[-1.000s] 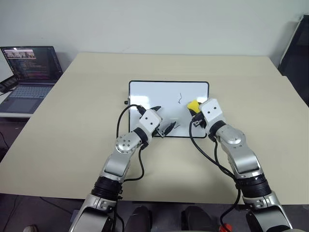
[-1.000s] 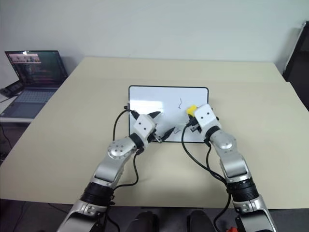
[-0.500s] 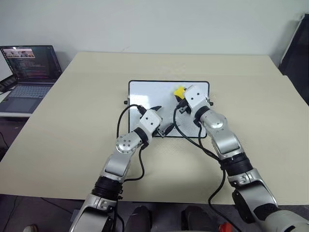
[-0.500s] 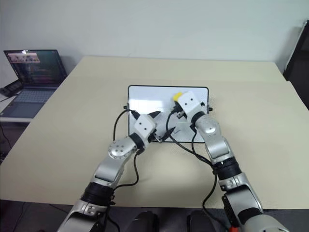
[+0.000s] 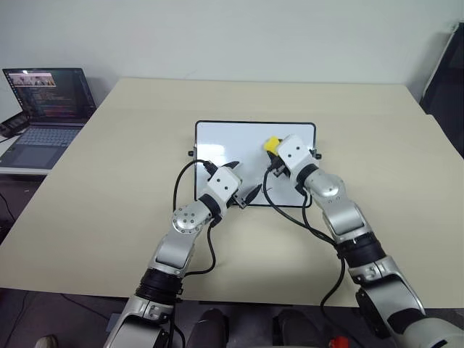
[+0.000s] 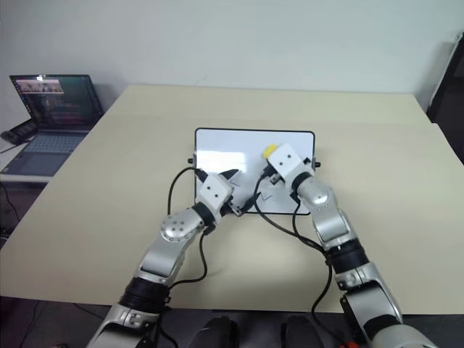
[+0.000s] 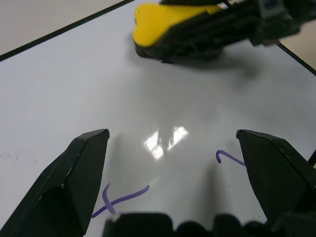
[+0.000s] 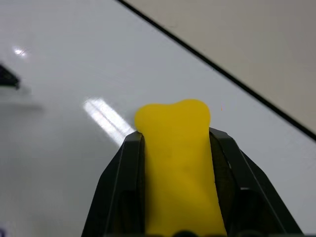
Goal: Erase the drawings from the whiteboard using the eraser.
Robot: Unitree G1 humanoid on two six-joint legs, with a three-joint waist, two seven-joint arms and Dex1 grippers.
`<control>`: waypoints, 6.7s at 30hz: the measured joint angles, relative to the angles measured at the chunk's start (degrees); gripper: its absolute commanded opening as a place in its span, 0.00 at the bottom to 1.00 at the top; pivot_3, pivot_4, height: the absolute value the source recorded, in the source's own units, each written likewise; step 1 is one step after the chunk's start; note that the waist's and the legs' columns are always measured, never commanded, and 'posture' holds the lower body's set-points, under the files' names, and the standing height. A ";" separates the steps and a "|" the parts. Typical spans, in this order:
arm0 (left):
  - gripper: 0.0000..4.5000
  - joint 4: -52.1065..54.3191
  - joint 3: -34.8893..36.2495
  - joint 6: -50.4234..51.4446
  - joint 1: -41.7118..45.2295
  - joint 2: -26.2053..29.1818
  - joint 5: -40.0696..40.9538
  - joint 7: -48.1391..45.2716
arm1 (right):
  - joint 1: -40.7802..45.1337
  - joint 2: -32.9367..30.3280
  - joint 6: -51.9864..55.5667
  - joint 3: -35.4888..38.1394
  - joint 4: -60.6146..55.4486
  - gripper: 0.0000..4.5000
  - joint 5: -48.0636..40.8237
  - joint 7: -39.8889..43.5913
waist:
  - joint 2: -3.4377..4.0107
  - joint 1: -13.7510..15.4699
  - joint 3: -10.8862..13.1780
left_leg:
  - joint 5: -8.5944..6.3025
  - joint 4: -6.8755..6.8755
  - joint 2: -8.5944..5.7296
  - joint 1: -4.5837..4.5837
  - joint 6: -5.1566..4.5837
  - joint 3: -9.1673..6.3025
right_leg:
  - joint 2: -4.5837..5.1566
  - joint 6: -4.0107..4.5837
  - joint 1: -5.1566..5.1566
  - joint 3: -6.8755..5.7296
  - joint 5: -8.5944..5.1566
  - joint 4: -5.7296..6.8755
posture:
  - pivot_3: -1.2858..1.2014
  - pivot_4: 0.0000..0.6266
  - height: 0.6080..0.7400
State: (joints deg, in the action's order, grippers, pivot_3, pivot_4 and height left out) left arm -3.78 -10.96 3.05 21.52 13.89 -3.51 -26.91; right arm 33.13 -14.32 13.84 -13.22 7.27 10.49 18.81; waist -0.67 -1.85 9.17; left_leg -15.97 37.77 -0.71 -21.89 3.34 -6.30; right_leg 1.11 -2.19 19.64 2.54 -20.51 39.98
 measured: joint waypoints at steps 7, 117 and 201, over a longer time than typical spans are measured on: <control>1.00 0.65 0.03 0.33 -0.03 0.03 0.00 0.03 | -3.69 -1.29 4.34 -0.42 -5.60 0.30 0.12 1.24 | 0.00 0.03 0.00 | 0.00 0.02 -0.01 0.04 0.00 -0.05 | -0.01 0.00 -0.06 -0.02 0.00 0.00 | 0.52 0.24 1.00; 1.00 5.96 -2.15 2.67 -3.98 -2.31 -1.25 2.62 | 1.34 -12.74 24.13 1.54 -12.77 0.30 -3.43 12.48 | -0.14 0.55 0.22 | 0.02 -0.30 -0.06 0.19 -0.01 -0.16 | 0.08 -0.06 -0.37 -0.03 0.07 -0.49 | 0.52 0.24 1.00; 1.00 21.79 2.79 3.10 -23.99 1.53 3.81 4.93 | -8.28 -20.48 -12.30 -8.66 -7.29 0.30 8.64 16.21 | -0.12 1.85 0.26 | 0.05 -0.67 -0.04 0.38 -0.01 -0.14 | 0.10 -0.02 -0.59 -0.01 0.14 -0.93 | 0.52 0.24 1.00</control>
State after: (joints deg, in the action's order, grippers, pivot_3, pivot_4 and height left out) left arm 18.01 -8.17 6.15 -2.47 15.41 0.30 -21.98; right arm 24.85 -34.80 1.53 -21.87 -0.02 19.13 35.02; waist -0.79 0.00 9.42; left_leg -15.93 37.10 -0.74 -21.51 3.34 -6.43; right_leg 1.21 -2.21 19.05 2.54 -20.37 39.05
